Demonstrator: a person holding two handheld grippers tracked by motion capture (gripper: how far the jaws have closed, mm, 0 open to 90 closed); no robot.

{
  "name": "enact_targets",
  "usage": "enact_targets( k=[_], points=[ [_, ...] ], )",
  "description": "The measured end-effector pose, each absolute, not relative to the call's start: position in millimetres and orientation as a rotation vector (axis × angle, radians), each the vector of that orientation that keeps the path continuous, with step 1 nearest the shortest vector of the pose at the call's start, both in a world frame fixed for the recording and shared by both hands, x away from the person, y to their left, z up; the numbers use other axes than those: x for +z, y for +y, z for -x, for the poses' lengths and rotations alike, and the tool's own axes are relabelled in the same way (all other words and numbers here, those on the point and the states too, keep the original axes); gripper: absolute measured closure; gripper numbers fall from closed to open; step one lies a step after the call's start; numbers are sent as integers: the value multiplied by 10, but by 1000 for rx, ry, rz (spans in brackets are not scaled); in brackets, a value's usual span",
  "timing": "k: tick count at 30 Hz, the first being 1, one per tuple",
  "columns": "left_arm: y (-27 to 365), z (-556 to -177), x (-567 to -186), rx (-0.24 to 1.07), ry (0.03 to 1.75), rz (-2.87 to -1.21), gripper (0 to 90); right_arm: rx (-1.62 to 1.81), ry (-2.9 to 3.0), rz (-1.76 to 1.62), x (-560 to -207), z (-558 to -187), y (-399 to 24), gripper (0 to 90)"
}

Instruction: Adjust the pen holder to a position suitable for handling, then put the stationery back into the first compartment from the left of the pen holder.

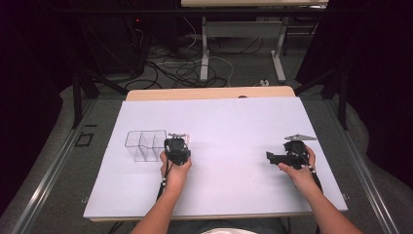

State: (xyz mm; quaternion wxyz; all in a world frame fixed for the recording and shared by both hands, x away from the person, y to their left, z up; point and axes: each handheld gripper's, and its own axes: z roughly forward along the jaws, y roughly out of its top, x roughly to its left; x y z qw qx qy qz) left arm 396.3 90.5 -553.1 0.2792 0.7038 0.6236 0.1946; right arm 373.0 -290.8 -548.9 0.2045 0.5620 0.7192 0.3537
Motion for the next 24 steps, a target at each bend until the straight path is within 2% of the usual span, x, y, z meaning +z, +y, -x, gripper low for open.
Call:
enact_targets(
  k=[11, 24],
  points=[
    [905, -3964, -5530, 527, 1664, -1896, 801, 989, 2010, -1566, -5490, -3729, -2902, 71],
    [894, -3930, -5442, 473, 1592, -1881, 802, 1007, 2009, -1539, -5479, -3724, -2892, 75]
  ],
)
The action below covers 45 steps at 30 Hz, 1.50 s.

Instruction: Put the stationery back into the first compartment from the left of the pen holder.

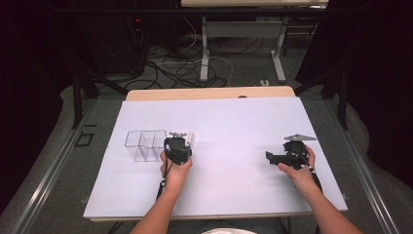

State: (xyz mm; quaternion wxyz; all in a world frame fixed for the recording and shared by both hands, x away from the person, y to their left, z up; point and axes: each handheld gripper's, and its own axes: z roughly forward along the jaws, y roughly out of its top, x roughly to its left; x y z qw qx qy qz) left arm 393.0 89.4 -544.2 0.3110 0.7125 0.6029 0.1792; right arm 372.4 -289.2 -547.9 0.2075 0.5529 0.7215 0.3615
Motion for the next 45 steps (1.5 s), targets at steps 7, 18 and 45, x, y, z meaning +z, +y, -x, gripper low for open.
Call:
enact_targets(
  k=[7, 18, 45],
  points=[
    [866, -3923, -5338, 418, 1513, -1928, 802, 1015, 2002, -1521, -5466, -3720, -2894, 154],
    [864, -3855, -5087, 365, 1343, -2038, 802, 1045, 2040, -1415, -5418, -3678, -2833, 282],
    [984, -3491, -4935, 145, 1095, -2158, 801, 810, 2343, -610, -5314, -3402, -2150, 450]
  ],
)
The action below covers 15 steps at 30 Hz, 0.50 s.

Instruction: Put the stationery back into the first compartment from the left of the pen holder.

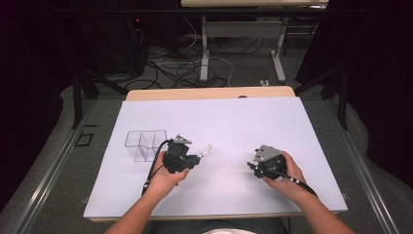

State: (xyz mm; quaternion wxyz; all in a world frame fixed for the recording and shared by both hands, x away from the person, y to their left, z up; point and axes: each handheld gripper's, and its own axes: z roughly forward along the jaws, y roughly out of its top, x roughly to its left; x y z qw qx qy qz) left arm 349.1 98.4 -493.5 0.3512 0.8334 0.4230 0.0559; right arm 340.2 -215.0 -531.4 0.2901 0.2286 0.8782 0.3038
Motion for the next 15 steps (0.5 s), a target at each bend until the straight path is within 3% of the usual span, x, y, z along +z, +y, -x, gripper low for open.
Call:
enact_targets(
  k=[15],
  points=[
    [922, -3472, -5013, 55, 1082, -2179, 801, 685, 2279, -171, -5355, -3182, -1785, 458]
  ],
)
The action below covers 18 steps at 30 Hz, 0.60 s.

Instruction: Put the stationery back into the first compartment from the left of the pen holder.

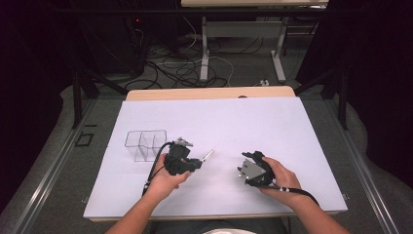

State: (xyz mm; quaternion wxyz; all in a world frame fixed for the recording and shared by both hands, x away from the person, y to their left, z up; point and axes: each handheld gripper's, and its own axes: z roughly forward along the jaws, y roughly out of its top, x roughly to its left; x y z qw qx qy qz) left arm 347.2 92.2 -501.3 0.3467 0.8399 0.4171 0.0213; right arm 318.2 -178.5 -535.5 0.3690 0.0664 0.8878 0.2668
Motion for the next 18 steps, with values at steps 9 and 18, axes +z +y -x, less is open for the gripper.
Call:
enact_targets(
  k=[9, 18],
  points=[
    [723, -3459, -5095, 10, 1036, -2233, 801, 601, 2233, 71, -5378, -3031, -1557, 516],
    [583, -3417, -5142, -31, 972, -2259, 801, 534, 2135, 275, -5402, -2900, -1448, 608]
  ],
)
